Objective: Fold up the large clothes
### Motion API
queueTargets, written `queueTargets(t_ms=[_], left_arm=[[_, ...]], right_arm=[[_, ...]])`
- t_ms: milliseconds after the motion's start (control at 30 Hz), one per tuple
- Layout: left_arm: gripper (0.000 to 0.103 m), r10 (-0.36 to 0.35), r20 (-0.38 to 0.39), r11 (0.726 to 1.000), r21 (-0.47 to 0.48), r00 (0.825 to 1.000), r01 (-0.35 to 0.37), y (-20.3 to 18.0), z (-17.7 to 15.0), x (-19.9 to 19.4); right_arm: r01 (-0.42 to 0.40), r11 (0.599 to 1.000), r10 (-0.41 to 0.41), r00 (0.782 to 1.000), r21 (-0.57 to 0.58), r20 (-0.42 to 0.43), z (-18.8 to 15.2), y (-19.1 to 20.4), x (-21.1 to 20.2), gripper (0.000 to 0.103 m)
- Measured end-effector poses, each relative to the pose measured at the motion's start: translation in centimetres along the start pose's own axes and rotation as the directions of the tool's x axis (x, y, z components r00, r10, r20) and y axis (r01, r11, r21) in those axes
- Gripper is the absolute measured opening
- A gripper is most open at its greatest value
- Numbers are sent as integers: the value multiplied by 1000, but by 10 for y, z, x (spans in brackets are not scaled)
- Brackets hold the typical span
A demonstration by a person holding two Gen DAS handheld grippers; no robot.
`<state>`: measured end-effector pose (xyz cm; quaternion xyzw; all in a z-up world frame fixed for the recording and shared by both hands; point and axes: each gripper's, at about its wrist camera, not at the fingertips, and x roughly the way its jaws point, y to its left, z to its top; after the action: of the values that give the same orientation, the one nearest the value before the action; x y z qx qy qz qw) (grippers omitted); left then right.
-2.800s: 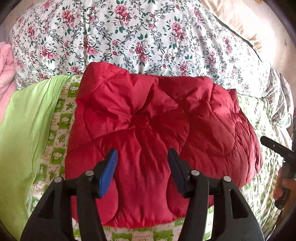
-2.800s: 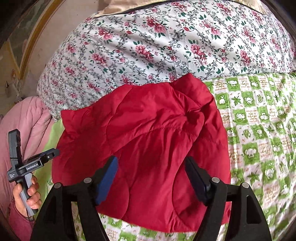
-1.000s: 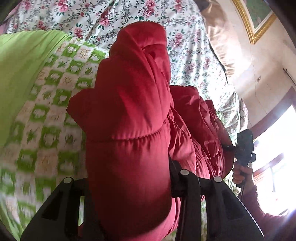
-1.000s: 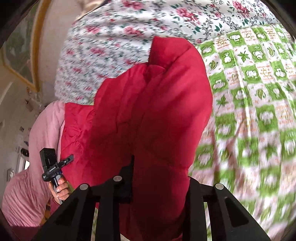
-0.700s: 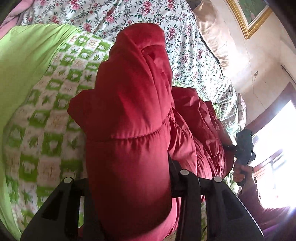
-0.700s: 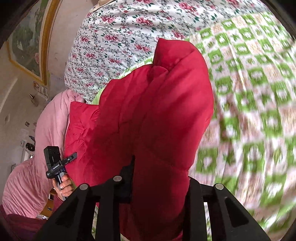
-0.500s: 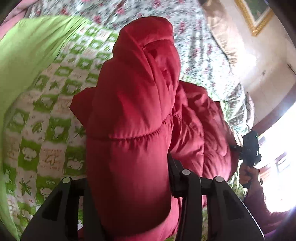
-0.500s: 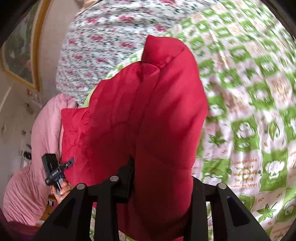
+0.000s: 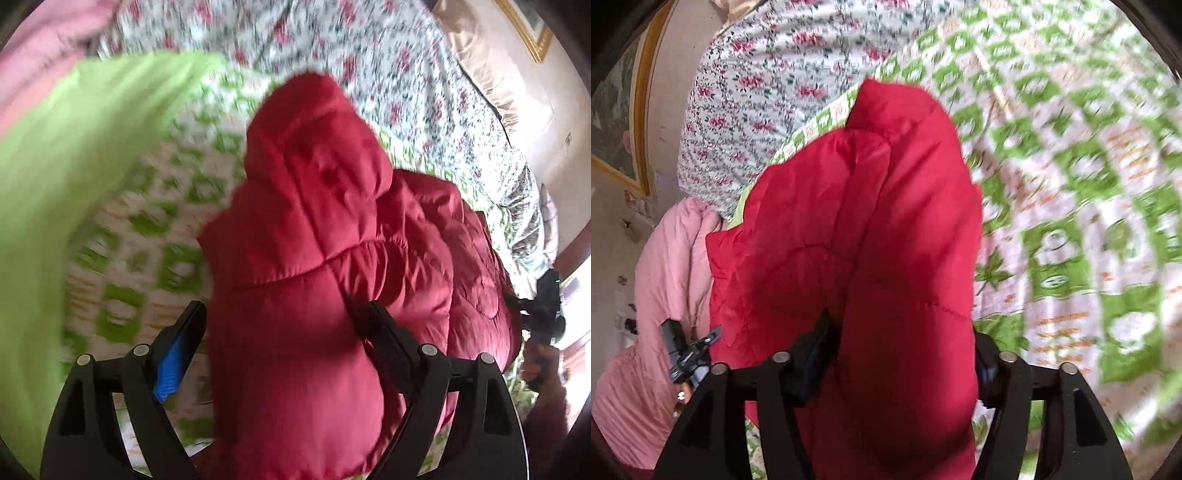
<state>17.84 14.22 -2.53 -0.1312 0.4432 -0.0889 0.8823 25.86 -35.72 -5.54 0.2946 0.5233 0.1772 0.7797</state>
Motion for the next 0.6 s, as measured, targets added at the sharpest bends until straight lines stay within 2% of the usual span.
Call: queueTargets(t_ms=[100, 133, 200, 267, 333, 433, 500, 533, 600], left_arm=[[88, 112, 69, 993, 18, 991, -114, -2, 3, -26], [88, 124, 95, 992, 20, 988, -126, -3, 5, -33], [88, 121, 148, 992, 24, 982, -126, -9, 12, -50], [88, 91, 179, 994, 49, 979, -102, -20, 17, -60], [88, 47, 172, 992, 103, 984, -66, -42, 23, -57], [88, 46, 145, 980, 184, 988, -72, -78, 32, -33], [88, 94, 110, 971, 209, 989, -115, -97, 44, 0], [88, 107, 87, 970, 209, 990, -123, -100, 50, 13], [88, 178, 26, 967, 178, 984, -180, -94, 64, 50]], right_arm=[[82, 995, -79, 995, -51, 60, -4, 10, -27, 70], [118, 991, -112, 990, -69, 90, -5, 15, -36, 70], [194, 975, -175, 971, -110, 163, -6, 31, -55, 71], [277, 948, -236, 941, -155, 242, -8, 51, -69, 71], [297, 929, -228, 929, -222, 290, -10, 74, -72, 71], [249, 913, -177, 955, -323, 237, -2, 114, -39, 70], [254, 883, -177, 959, -395, 221, 7, 134, -9, 69], [269, 873, -192, 957, -408, 219, 11, 139, 2, 69], [346, 840, -275, 936, -417, 222, 28, 141, 38, 69]])
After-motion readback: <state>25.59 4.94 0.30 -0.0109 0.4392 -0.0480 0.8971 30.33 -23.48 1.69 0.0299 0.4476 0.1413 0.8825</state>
